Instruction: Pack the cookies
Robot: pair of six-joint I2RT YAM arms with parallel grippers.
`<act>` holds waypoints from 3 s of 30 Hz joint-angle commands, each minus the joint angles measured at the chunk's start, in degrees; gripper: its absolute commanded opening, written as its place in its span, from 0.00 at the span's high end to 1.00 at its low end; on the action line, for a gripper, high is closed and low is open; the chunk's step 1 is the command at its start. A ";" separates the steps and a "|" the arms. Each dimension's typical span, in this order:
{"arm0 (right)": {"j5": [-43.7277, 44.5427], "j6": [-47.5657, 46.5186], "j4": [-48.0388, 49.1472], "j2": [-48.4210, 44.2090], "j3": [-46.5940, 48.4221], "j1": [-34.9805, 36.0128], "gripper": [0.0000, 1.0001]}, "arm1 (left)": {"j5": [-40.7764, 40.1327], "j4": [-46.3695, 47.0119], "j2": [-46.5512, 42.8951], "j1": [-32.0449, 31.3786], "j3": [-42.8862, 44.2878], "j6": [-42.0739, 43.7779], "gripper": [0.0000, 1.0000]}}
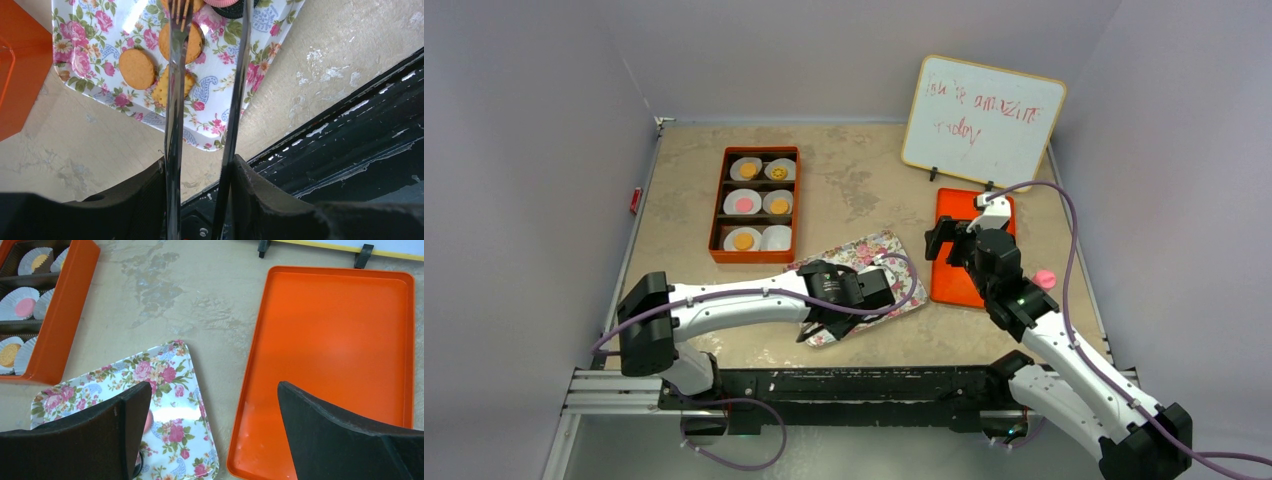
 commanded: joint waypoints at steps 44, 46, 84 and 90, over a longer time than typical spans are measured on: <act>1.08 -1.10 2.18 2.78 0.90 0.06 0.01 | -10.91 -5.79 -13.68 24.32 0.27 -4.27 0.76; 1.22 -1.38 2.48 3.14 1.09 0.05 0.01 | -10.11 -4.99 -13.90 26.28 -0.19 -3.27 0.76; 1.60 -2.54 3.50 5.39 2.28 0.05 0.01 | 1.11 3.10 -8.12 40.32 -5.04 4.23 0.75; 1.48 -2.31 3.59 5.38 2.14 0.06 0.01 | 0.82 2.07 -7.95 40.33 -5.32 3.80 0.74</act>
